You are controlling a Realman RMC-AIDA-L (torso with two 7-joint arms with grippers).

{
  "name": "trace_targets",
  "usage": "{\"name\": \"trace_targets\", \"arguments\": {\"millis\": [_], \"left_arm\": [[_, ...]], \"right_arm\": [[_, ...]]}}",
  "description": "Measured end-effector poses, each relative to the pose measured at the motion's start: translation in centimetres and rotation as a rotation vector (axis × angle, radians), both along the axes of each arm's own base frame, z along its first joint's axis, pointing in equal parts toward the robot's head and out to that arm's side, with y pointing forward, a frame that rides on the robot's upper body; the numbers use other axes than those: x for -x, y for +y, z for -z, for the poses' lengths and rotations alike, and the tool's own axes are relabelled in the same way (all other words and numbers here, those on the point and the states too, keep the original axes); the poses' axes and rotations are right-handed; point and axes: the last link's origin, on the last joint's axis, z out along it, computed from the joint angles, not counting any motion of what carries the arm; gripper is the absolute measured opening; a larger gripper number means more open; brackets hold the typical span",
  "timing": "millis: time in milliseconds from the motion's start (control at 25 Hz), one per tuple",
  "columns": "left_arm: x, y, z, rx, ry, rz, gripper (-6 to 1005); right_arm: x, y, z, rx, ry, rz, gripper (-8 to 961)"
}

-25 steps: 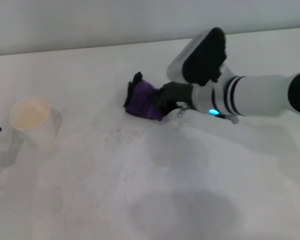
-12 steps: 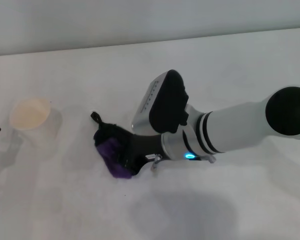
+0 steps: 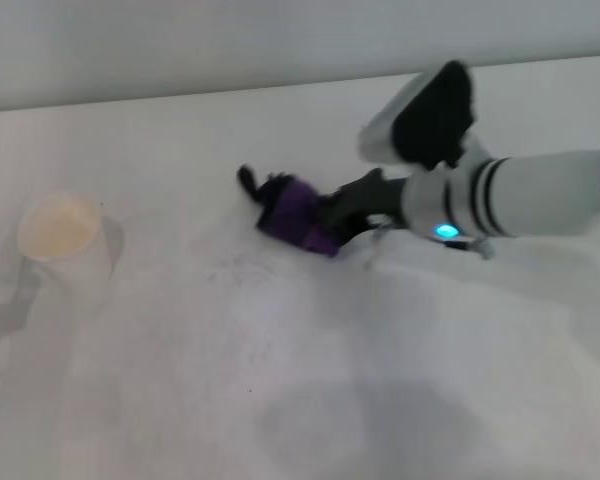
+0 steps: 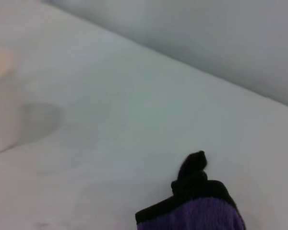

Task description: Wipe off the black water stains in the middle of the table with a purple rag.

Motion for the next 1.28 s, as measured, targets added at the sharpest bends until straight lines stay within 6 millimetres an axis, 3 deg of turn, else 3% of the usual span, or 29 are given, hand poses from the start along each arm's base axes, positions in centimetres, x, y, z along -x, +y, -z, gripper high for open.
{"name": "trace_targets", "arguments": {"millis": [320, 560, 1080, 1240, 1280], "left_arm": [[0.5, 0.0, -0.5, -0.010, -0.013, -0.013, 885], [0.6, 0.0, -0.7, -0.014, -0.010, -0.016, 884], [0.4, 0.4, -0.7, -0.014, -0.006, -0.007, 884], [0.5, 0.3, -0.8, -0.014, -0.010, -0.010, 884], [0.6, 0.2, -0.8, -0.014, -0.011, -0.011, 884]], "right_arm": [[-5.0, -1.0, -5.7, -0.081, 0.082, 0.119, 115], [-6.9, -2.8, -6.9, -0.065, 0.103, 0.152, 148], [-5.8, -4.6, -6.0, 0.010, 0.199, -0.036, 219], [-5.8, -3.8, -7.6, -0.068, 0.249, -0.053, 241], [-5.8, -3.6, -8.2, -0.094, 0.265, -0.061, 291]]}}
